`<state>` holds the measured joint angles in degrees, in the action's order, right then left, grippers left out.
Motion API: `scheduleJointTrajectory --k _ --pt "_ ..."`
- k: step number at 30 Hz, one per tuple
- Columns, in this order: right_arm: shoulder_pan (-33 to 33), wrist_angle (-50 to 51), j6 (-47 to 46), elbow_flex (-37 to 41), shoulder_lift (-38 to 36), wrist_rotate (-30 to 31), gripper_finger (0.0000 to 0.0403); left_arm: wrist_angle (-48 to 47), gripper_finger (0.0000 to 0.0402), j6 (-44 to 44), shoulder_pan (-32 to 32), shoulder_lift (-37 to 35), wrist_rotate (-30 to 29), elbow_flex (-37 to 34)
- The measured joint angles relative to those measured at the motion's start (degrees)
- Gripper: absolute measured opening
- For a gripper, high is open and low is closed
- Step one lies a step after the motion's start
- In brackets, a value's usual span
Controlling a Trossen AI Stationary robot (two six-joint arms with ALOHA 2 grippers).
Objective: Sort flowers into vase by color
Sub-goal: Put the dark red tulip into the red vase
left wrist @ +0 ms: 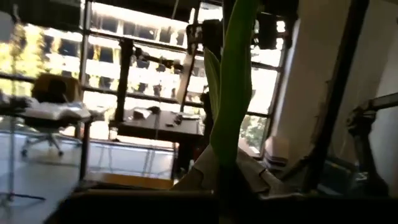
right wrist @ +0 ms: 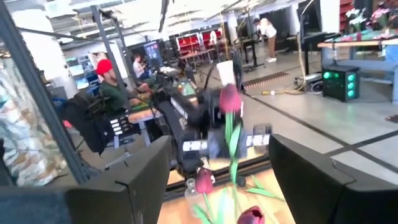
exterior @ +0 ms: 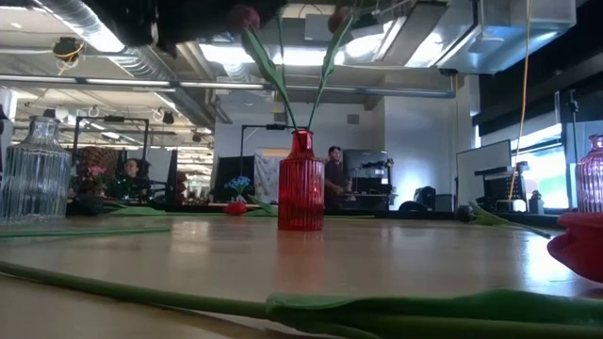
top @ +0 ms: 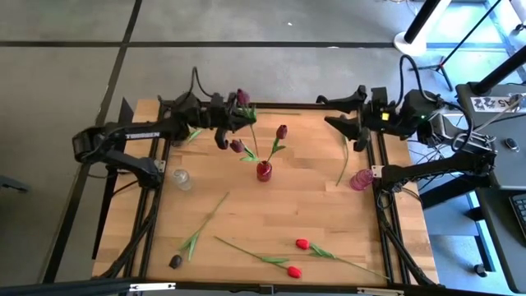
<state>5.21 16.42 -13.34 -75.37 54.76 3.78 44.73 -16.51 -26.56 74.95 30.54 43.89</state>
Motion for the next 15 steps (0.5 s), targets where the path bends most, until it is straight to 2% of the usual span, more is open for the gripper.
scheduleJointTrajectory --k 8,15 --pt "0.1 -0.1 0.1 0.0 0.1 3.4 0.0269 7.6 0.0002 -3.0 2.3 3.1 0.9 -1.9" --pt "0.1 0.0 0.1 0.0 0.2 4.2 0.0269 7.2 0.0002 -1.0 1.5 3.0 0.5 0.5"
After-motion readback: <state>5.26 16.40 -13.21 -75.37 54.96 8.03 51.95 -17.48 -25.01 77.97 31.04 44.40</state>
